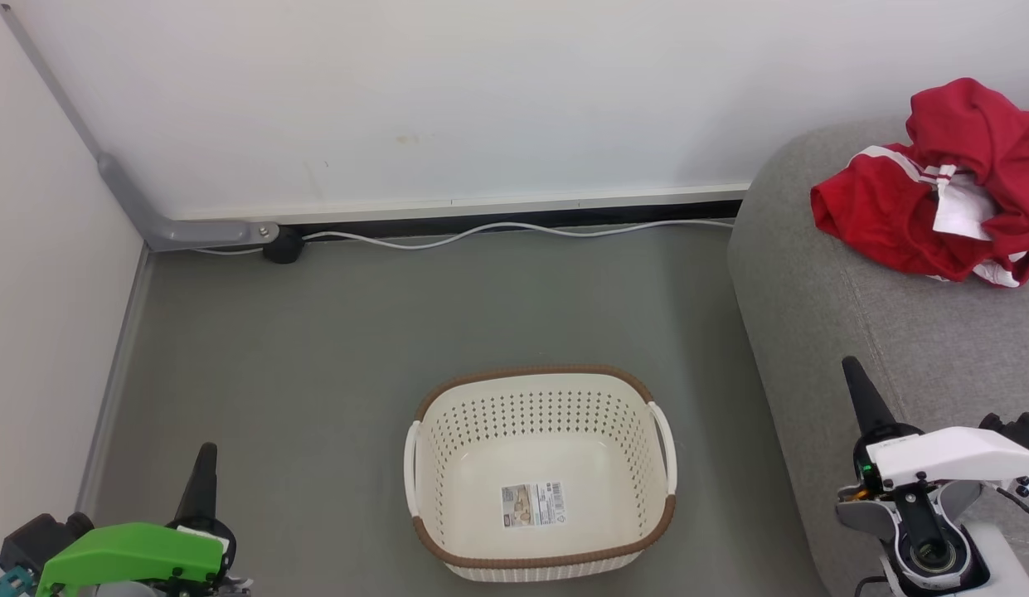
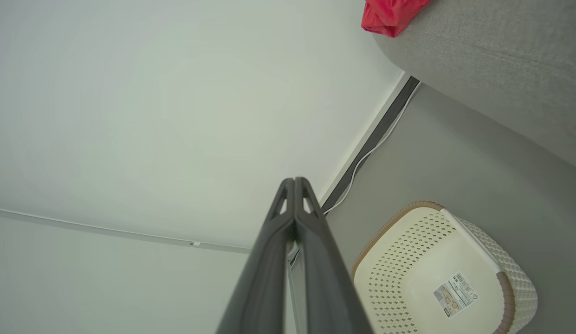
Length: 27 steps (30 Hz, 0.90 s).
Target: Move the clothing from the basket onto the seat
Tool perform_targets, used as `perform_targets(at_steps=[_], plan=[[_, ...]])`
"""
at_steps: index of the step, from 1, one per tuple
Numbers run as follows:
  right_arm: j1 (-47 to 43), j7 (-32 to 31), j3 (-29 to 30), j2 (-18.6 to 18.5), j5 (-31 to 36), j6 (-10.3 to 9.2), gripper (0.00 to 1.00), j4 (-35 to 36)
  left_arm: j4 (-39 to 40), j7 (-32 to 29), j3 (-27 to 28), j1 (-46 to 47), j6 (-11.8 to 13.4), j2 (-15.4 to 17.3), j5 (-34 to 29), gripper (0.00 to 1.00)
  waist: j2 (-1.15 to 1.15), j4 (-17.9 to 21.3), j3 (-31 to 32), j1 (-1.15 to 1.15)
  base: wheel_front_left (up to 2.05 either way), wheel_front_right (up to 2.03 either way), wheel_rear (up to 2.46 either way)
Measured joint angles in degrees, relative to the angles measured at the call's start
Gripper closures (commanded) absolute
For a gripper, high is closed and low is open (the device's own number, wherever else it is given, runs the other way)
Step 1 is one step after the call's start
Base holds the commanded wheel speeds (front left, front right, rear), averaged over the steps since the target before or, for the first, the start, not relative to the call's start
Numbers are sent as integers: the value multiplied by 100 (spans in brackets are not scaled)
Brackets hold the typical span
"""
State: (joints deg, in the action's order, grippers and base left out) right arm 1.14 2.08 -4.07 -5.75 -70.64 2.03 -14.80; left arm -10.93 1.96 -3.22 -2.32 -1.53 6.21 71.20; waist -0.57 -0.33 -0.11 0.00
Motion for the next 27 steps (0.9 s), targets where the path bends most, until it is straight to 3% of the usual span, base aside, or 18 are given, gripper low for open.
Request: perform_targets(at_steps=[27], plan=[[139, -494, 720, 126, -1864, 361, 100, -60, -341, -502, 407, 381, -409, -190, 1802, 100, 0, 28, -5, 0, 0, 0, 0]])
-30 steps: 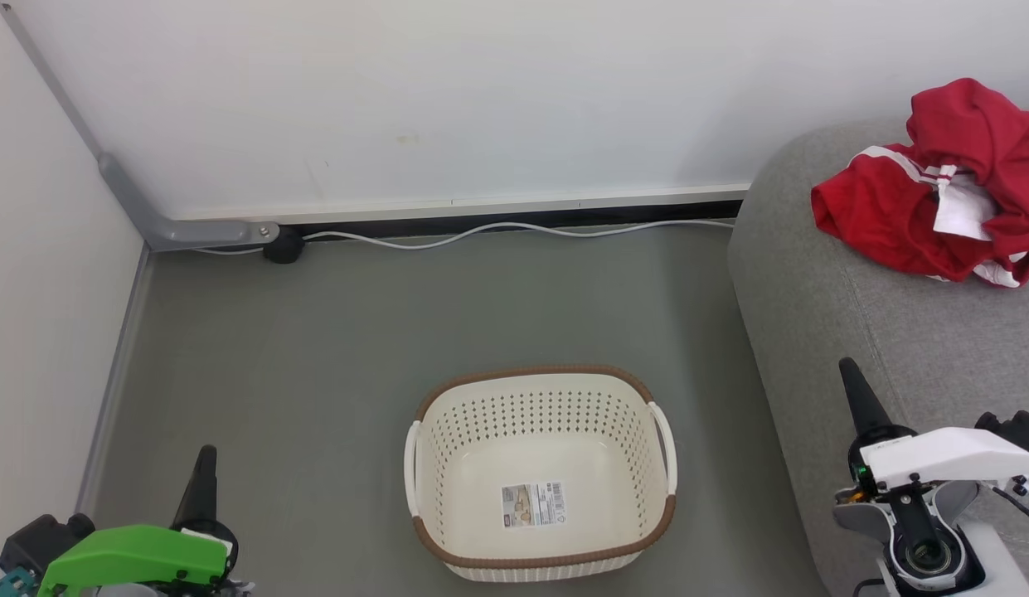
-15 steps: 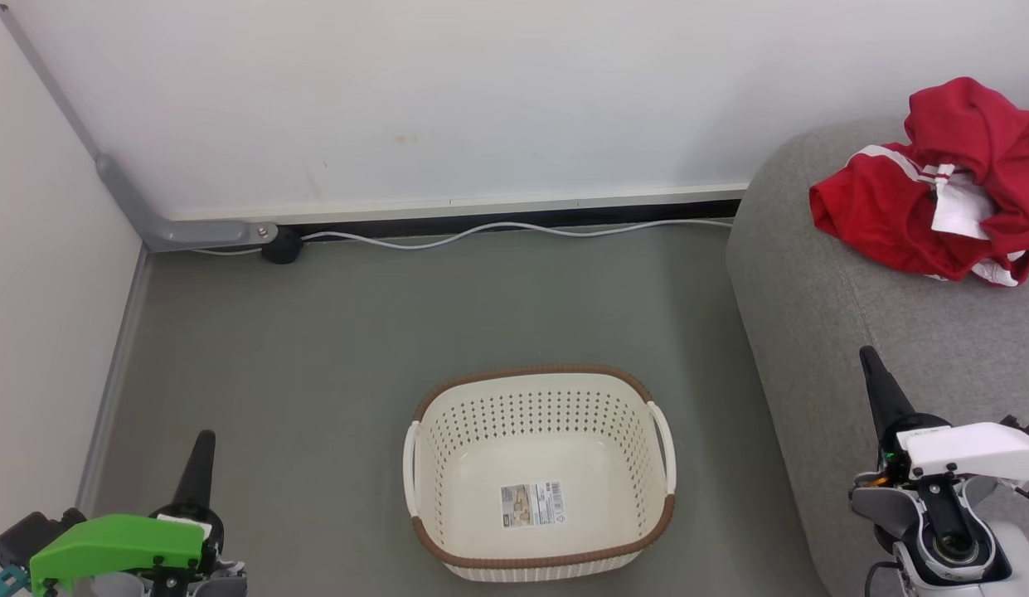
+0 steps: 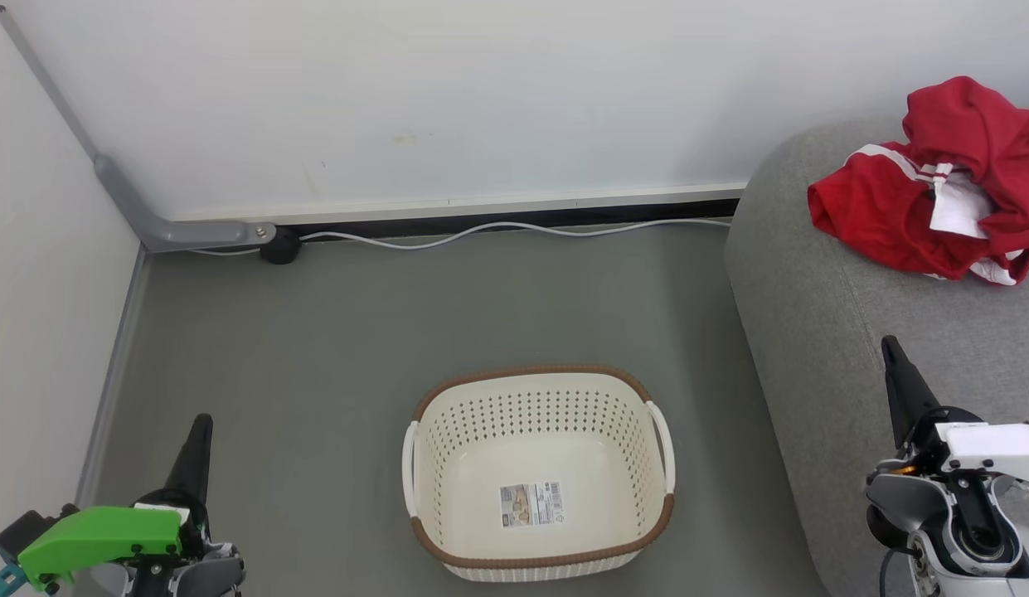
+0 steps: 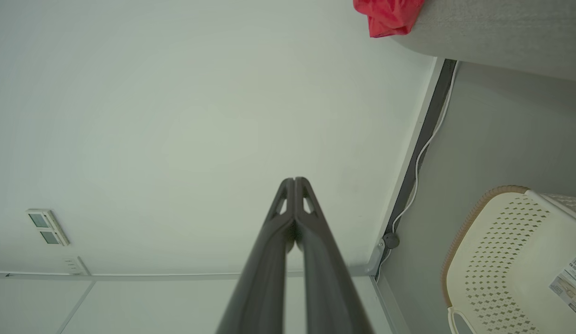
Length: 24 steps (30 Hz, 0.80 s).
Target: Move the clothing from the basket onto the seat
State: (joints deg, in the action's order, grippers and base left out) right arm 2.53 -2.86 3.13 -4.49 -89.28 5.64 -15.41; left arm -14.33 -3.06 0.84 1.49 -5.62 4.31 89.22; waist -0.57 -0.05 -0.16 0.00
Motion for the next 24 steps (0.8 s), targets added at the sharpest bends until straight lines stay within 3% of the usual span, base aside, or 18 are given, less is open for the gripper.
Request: perform_targets(at_steps=[7, 24], plan=[[63, -115, 168, 32, -452, 99, 100, -13, -70, -99, 97, 99, -100, -38, 431, 100, 0, 6, -1, 0, 0, 0, 0], [63, -121, 186, 46, -466, 101, 100, -41, -120, -100, 105, 118, -119, -41, 443, 100, 0, 6, 1, 0, 0, 0, 0]])
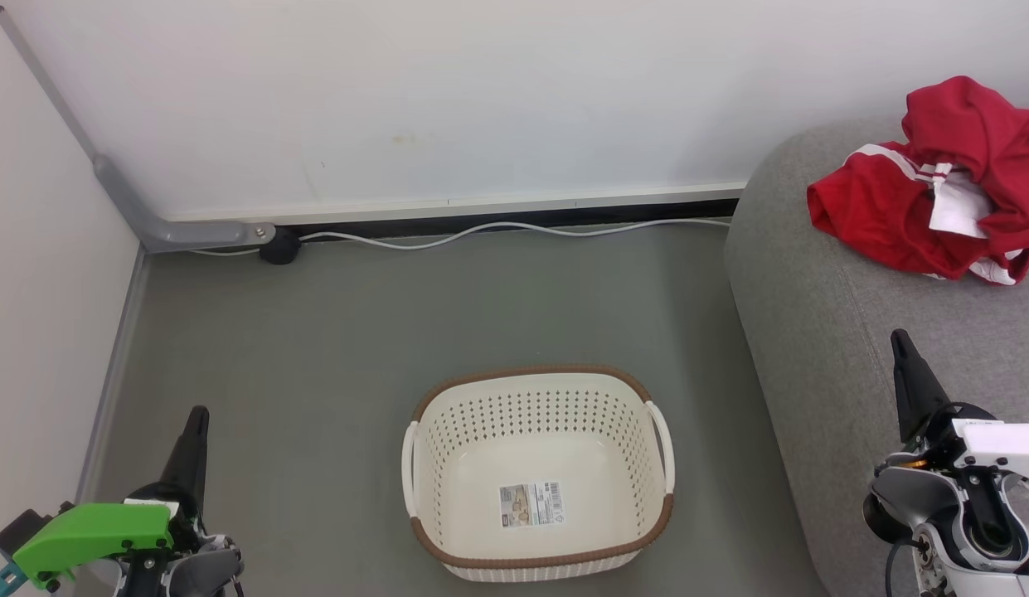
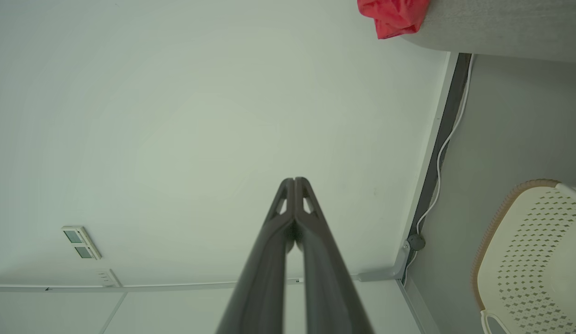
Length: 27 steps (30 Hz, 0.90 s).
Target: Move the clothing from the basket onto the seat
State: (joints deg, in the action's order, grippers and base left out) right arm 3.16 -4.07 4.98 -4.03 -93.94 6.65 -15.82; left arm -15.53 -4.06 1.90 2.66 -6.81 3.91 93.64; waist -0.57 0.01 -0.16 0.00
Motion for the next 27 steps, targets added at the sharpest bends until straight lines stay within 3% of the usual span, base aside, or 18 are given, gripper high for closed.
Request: perform_targets(at_steps=[27], plan=[[4, -1, 10, 3, 0, 7, 100, -26, -35, -1, 10, 7, -3, -2, 0, 100, 0, 0, 1, 0, 0, 0, 0]])
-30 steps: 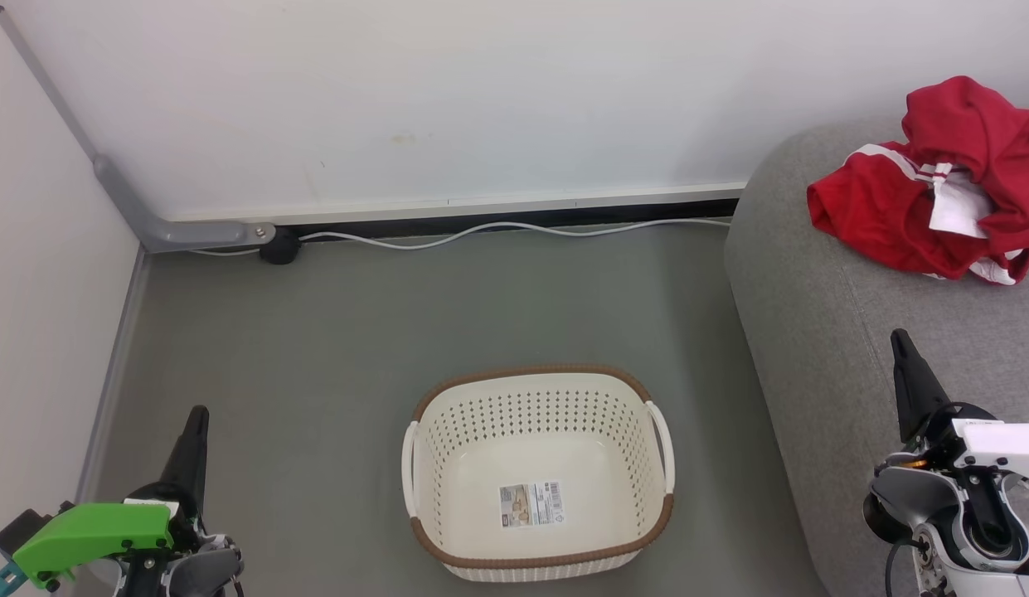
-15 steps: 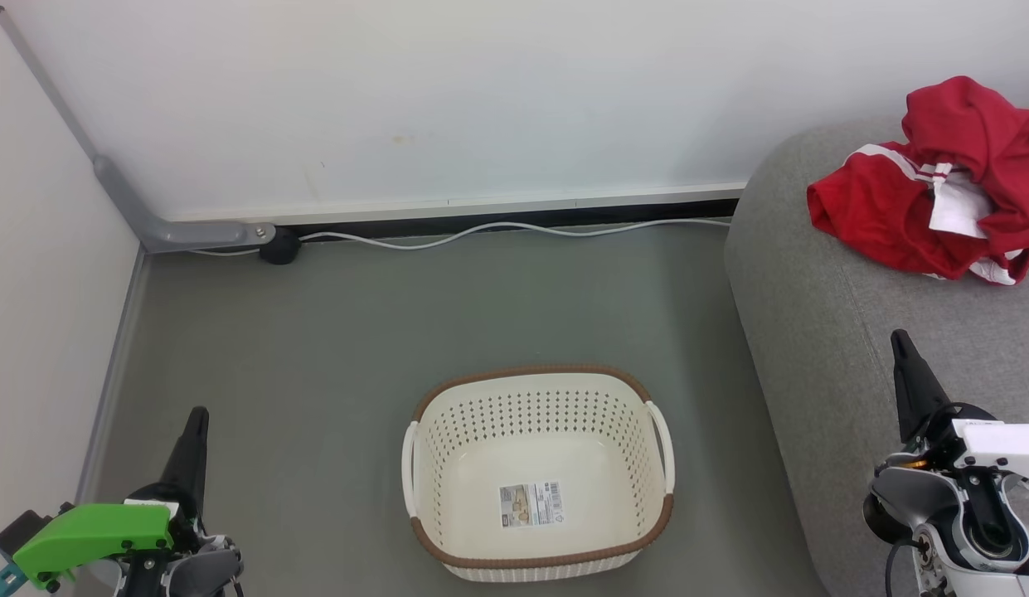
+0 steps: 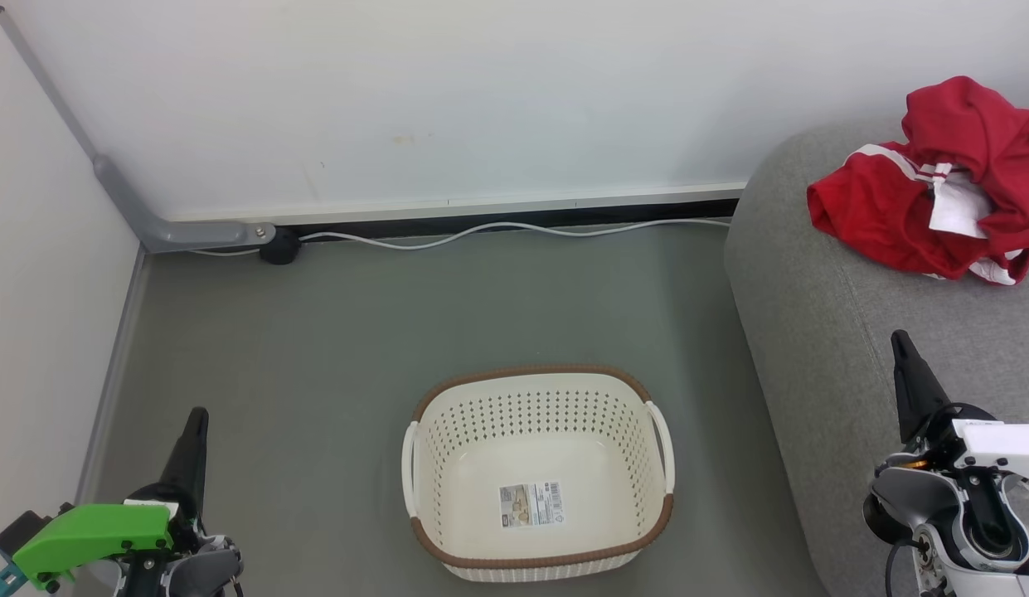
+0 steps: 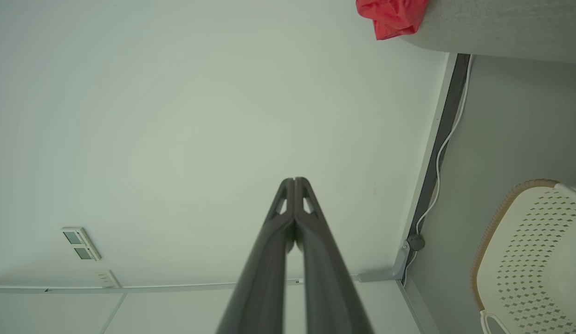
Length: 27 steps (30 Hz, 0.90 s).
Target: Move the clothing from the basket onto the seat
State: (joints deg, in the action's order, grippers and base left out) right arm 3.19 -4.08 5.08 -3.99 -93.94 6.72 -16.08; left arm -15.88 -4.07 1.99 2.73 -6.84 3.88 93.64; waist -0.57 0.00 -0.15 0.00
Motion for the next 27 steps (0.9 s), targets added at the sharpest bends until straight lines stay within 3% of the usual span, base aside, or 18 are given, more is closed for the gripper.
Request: perform_targets(at_steps=[27], plan=[[11, 0, 11, 16, 0, 1, 100, -9, -16, -40, 8, 46, -4, -8, 0, 100, 0, 0, 1, 0, 0, 0, 0]])
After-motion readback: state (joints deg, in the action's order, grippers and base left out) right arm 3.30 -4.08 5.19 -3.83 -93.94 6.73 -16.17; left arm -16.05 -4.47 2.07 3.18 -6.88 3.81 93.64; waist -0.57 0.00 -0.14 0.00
